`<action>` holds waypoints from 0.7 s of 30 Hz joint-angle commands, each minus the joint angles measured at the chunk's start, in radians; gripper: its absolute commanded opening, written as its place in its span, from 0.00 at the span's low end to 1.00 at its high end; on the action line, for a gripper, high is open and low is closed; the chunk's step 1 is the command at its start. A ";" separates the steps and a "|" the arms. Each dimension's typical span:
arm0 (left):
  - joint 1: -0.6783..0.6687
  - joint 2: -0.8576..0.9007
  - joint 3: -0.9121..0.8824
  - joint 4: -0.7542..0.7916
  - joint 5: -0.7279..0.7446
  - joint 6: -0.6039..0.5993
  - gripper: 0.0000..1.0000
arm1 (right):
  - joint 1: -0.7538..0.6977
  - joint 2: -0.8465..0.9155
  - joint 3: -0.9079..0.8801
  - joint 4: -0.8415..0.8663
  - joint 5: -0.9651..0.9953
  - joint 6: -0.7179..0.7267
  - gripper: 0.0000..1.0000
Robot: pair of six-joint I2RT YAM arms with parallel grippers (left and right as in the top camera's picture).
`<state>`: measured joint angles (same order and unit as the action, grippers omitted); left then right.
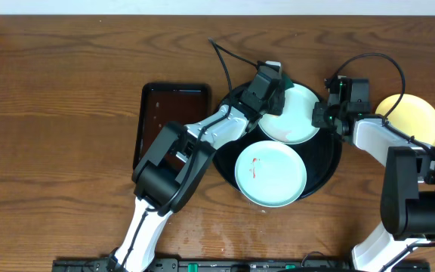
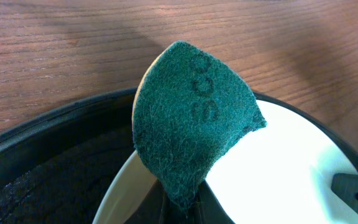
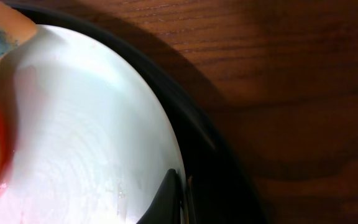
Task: Clean dirty plates on tray and stack at the side
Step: 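Wipe the pale green plate with the sponge in the left gripper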
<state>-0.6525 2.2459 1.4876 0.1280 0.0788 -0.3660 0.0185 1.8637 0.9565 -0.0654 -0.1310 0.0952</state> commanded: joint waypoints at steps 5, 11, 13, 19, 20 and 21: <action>-0.010 0.006 0.021 -0.111 0.064 0.017 0.07 | 0.008 0.006 0.008 -0.006 0.006 0.005 0.01; -0.021 -0.070 0.021 -0.258 0.174 -0.011 0.07 | 0.008 0.006 0.008 -0.005 0.006 0.005 0.01; -0.021 -0.097 0.021 -0.270 0.229 -0.013 0.08 | 0.008 0.006 0.008 -0.005 0.006 0.005 0.01; -0.018 -0.215 0.021 -0.269 0.296 -0.013 0.08 | 0.008 0.006 0.008 -0.005 0.006 0.005 0.01; -0.015 -0.237 0.021 -0.269 0.295 -0.013 0.08 | 0.008 0.006 0.008 -0.005 0.006 0.005 0.01; -0.011 -0.259 0.021 -0.269 0.294 -0.013 0.08 | 0.008 0.006 0.008 -0.005 0.006 0.005 0.01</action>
<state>-0.6750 2.0926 1.5112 -0.1505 0.3313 -0.3702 0.0185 1.8637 0.9565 -0.0654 -0.1310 0.0952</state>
